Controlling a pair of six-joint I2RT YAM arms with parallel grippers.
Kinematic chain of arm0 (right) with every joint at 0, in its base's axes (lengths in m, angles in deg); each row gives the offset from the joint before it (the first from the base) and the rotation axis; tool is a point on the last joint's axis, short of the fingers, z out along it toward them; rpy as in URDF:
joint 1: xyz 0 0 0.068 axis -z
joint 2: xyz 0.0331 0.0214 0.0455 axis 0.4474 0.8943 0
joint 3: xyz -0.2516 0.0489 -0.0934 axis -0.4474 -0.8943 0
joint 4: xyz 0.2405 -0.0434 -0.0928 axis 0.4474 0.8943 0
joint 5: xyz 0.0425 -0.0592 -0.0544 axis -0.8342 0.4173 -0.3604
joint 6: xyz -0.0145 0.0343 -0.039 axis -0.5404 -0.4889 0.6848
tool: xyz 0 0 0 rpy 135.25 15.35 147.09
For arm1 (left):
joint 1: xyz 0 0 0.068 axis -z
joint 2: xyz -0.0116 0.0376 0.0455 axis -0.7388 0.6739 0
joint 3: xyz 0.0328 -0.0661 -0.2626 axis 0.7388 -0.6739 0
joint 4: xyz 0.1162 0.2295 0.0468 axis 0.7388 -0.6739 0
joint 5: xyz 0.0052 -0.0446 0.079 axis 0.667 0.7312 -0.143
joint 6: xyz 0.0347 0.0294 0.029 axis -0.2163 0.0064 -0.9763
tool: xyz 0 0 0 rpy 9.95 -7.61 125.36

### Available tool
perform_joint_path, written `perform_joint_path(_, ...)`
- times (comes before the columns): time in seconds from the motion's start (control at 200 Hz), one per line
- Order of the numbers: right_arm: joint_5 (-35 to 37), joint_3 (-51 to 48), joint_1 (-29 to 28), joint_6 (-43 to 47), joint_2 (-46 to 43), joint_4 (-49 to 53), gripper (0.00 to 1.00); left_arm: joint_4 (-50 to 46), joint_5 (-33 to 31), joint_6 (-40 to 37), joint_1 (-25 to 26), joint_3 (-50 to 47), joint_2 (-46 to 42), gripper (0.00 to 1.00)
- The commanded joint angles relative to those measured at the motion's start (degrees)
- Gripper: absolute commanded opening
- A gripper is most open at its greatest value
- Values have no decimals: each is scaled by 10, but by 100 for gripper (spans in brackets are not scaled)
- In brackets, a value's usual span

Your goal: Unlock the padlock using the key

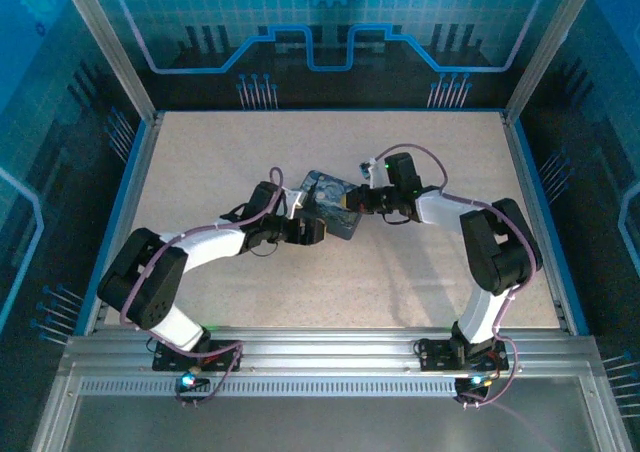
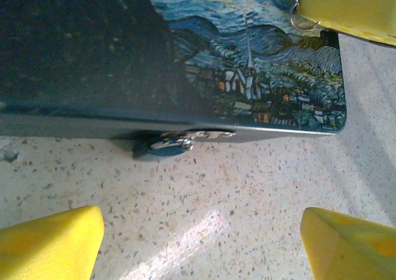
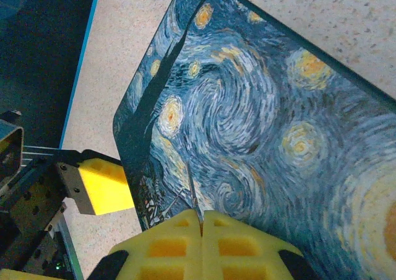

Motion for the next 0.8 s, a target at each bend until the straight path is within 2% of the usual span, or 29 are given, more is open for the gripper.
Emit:
perform_joint_path(0.0, 23, -2, -16, -12, 37, 23, 1, 35, 14, -9, 1, 10, 17, 84)
perform_joint_path(0.385, 23, 1, -22, -14, 45, 22, 0, 124, -58, -49, 1, -29, 44, 72)
perform_joint_path(0.795, 27, 2, -23, -13, 47, 25, 0, 155, -52, -63, 2, -28, 83, 67)
